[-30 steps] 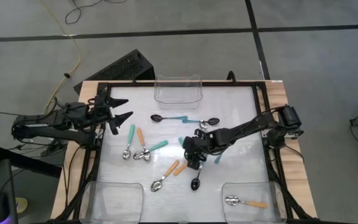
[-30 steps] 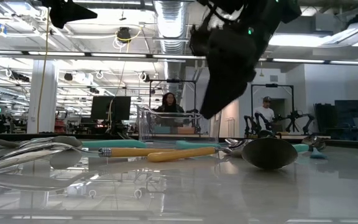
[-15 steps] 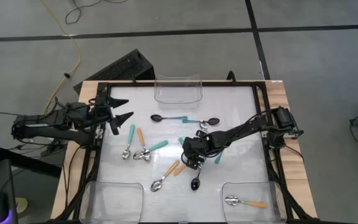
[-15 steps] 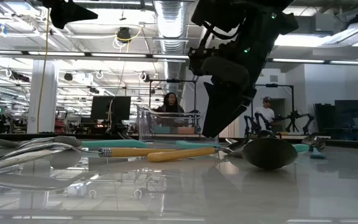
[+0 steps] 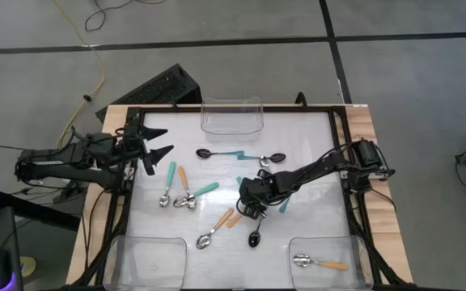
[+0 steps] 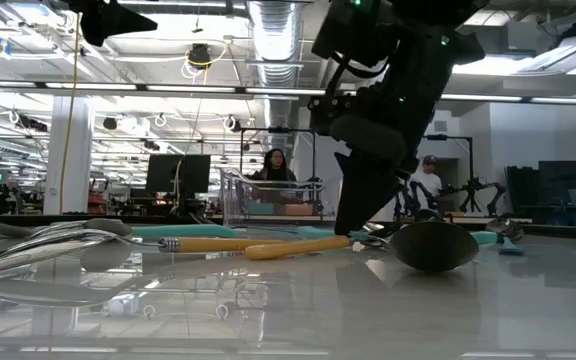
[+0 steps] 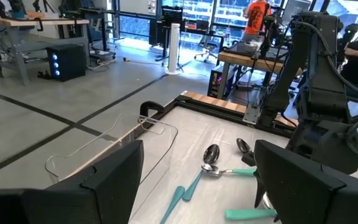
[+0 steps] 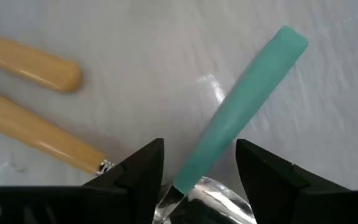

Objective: Sort silverware by color (type)
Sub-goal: Put the middle right blue spoon into the top transparent bin

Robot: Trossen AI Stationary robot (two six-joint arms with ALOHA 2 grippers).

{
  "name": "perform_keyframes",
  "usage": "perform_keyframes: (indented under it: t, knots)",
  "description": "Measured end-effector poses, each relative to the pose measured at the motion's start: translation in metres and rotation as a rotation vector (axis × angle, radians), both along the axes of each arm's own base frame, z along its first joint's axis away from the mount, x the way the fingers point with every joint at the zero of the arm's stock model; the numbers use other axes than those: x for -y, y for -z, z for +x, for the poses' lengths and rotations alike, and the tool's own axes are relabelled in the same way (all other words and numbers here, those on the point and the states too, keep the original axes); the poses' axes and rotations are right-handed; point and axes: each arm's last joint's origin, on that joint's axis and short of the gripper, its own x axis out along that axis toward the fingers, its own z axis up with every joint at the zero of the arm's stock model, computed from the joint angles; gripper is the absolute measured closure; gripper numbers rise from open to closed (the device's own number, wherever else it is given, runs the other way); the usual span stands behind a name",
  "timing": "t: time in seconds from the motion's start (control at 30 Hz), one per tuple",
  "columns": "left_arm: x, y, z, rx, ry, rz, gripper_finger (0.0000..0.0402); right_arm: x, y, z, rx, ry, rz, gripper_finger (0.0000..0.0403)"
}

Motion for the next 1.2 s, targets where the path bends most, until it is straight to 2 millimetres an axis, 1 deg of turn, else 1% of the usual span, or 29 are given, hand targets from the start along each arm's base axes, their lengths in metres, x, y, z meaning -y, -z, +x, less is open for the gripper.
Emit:
perform_keyframes:
  t: [0.53,0.83,1.07,1.2]
  knots:
    - [0.0,0.0,0.0,0.0,0.0,0.0,0.0109,0.001,0.0,0.0,0.002,0.012,-0.029,0.0178]
    - [0.0,0.0,0.0,-0.001,0.0,0.0,0.0109,0.002,0.005,-0.003,-0.003,0.014,-0.034,0.0178]
    - [0.0,0.0,0.0,-0.001,0.0,0.0,0.0109,0.002,0.005,-0.004,-0.005,0.013,-0.034,0.0178]
    - [0.0,0.0,0.0,-0.001,0.0,0.0,0.0109,0.001,0.013,0.0,-0.011,0.013,-0.039,0.0178]
